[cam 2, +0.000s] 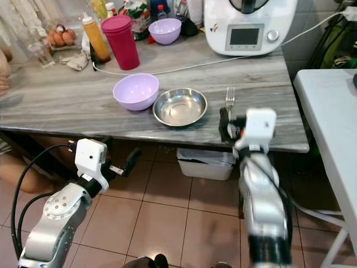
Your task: Setting the table
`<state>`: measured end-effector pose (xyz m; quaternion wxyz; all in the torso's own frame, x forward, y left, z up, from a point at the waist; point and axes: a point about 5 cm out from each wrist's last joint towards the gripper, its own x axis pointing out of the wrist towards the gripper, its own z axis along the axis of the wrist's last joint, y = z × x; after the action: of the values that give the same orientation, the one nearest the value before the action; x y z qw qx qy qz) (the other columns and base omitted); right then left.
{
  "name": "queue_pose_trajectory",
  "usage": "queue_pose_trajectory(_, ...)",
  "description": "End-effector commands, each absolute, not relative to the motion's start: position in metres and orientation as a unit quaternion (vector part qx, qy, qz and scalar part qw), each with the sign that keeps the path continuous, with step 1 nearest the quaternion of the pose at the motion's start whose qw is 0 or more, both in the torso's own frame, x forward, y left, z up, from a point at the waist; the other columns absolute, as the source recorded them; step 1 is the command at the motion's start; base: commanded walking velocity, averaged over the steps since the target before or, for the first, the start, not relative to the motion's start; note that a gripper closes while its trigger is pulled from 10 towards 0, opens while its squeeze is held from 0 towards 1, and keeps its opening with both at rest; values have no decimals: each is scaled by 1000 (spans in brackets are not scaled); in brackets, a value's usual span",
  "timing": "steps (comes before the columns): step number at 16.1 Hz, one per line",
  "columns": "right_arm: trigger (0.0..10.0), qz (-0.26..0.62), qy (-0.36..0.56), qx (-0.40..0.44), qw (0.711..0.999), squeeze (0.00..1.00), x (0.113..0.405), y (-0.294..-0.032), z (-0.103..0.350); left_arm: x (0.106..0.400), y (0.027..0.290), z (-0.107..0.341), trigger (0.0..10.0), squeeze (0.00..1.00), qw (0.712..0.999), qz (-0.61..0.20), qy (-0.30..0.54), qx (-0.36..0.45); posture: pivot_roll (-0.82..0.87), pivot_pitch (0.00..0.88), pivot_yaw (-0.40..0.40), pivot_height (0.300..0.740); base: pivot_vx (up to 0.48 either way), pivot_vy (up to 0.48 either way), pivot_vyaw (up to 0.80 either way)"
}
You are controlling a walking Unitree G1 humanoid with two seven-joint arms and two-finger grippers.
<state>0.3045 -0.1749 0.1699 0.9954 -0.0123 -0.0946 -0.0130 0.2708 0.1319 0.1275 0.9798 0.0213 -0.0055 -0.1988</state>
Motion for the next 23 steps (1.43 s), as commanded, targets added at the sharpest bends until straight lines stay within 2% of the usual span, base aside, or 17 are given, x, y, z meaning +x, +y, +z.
queue_pose_trajectory(1, 10000, -4, -104, -17, 994, 1000, 297, -165, 177, 272, 135, 123, 10000, 0, 982, -186, -1, 30, -214, 91, 127, 740, 0, 0, 0)
queue_pose_trajectory(7, 10000, -10, -83, -11, 996, 1000, 282, -161, 171, 273, 139, 115, 10000, 0, 986, -166, 5, 32, -243, 70, 115, 740, 0, 0, 0)
queue_pose_trajectory(8, 10000, -12, -74, -19, 997, 702, 279, -161, 169, 272, 138, 116, 10000, 0, 986, -163, 3, 35, -240, 68, 112, 740, 0, 0, 0)
queue_pose_trajectory(9, 10000, -14, -68, -21, 997, 0, 276, -161, 168, 273, 138, 115, 10000, 0, 987, -160, 2, 35, -236, 66, 110, 740, 0, 0, 0)
queue_pose_trajectory(14, 10000, -11, -50, -16, 999, 0, 272, -158, 162, 275, 136, 112, 10000, 0, 986, -163, 5, 27, -232, 52, 105, 740, 0, 0, 0)
queue_pose_trajectory(18, 10000, -61, -18, -22, 998, 0, 288, -177, 162, 279, 127, 118, 10000, 0, 981, -195, -4, 0, -231, 55, 107, 740, 0, 0, 0)
queue_pose_trajectory(21, 10000, -61, -35, -25, 997, 0, 293, -182, 170, 275, 120, 123, 10000, 0, 974, -227, -16, -17, -221, 55, 106, 740, 0, 0, 0)
queue_pose_trajectory(23, 10000, -58, -39, -29, 997, 0, 291, -181, 169, 275, 124, 123, 10000, 0, 976, -218, -16, -9, -215, 52, 108, 740, 0, 0, 0)
